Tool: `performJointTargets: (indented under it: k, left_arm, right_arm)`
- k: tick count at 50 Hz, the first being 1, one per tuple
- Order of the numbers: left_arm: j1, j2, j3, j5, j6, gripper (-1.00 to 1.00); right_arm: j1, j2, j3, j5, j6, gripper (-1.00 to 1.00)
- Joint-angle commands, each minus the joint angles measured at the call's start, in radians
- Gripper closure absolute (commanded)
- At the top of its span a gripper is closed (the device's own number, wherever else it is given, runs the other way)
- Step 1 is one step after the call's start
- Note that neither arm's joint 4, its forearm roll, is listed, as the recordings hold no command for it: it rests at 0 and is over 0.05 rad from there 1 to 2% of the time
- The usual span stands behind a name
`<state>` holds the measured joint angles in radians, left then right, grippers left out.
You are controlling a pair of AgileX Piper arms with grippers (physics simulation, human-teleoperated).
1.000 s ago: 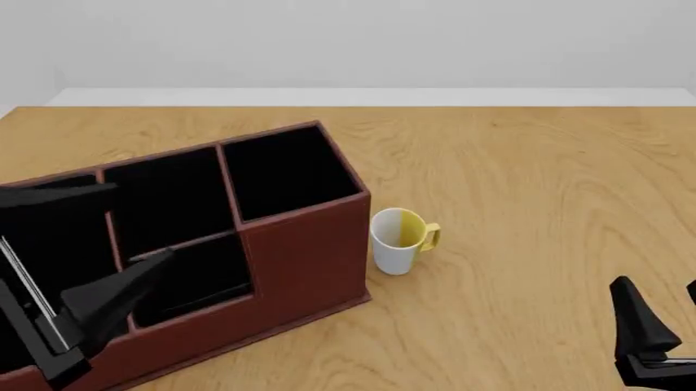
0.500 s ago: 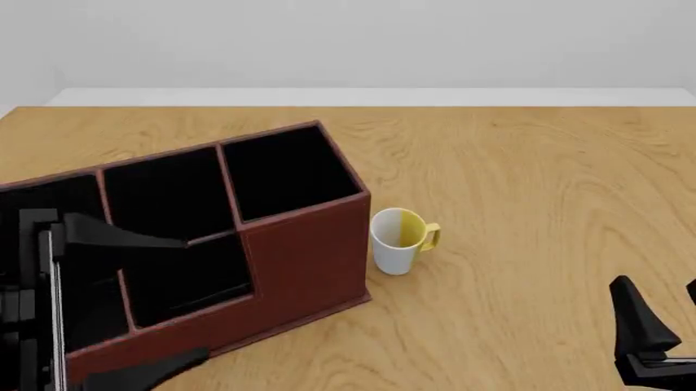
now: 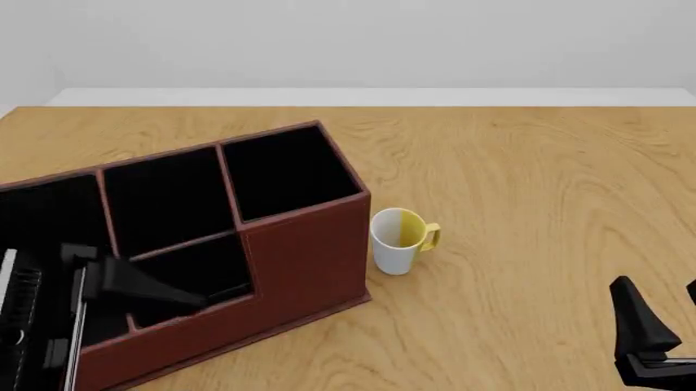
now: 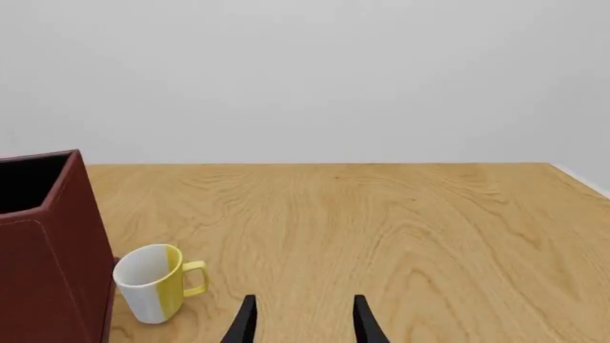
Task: Pick up the book and place it in the front compartment of the caddy.
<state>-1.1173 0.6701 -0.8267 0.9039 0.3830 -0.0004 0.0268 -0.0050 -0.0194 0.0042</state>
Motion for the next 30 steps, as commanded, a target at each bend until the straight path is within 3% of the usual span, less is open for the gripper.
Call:
performJointTargets:
  k: [1,18,30]
  left_arm:
    - [-0.072,0.032,-0.036,0.088,-0.043,-1.00]
    - [-0.112,0.049,0.005,0.122,-0.082,-1.00]
    - [-0.069,0.035,0.047,0.117,-0.066,-1.00]
  right_arm:
    - [0.000,-0.003,0.000,0.003,0.001,-1.00]
    - [0.000,0.000,-0.001,0.001,0.001,-1.00]
    - [0.000,0.000,-0.001,0.001,0.000,-1.00]
